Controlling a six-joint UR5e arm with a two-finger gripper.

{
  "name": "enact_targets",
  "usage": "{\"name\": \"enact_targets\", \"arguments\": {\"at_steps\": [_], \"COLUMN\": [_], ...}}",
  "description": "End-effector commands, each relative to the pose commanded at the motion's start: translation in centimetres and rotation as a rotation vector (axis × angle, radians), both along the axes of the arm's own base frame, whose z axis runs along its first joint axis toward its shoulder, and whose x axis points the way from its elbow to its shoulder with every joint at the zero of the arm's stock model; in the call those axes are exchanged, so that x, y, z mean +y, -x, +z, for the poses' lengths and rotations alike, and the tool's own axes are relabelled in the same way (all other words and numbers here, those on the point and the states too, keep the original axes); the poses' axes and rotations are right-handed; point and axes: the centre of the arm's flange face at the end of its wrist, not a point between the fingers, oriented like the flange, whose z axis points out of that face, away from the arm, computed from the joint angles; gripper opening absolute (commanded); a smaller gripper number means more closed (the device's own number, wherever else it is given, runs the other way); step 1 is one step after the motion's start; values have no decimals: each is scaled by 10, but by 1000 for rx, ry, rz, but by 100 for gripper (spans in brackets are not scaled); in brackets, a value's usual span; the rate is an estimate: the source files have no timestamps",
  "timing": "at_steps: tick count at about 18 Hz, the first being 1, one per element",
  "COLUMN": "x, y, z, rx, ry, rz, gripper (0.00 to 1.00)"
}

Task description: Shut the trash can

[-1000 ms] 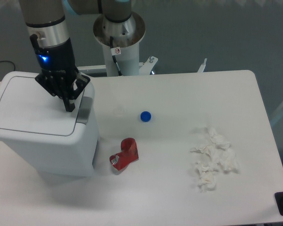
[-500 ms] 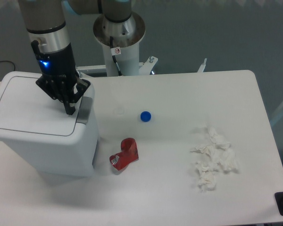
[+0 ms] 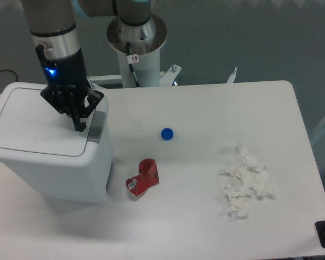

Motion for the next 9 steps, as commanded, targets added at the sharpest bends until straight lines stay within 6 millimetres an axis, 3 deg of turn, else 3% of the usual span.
{"name": "enact_targets", "arguments": {"at_steps": [1, 3, 9], "x": [-2, -14, -43], "y": [7, 46, 195], "z": [2, 0, -54], "rx": [15, 44, 73], "ry": [5, 30, 164], "rz": [13, 37, 6], "gripper": [100, 100, 100]}}
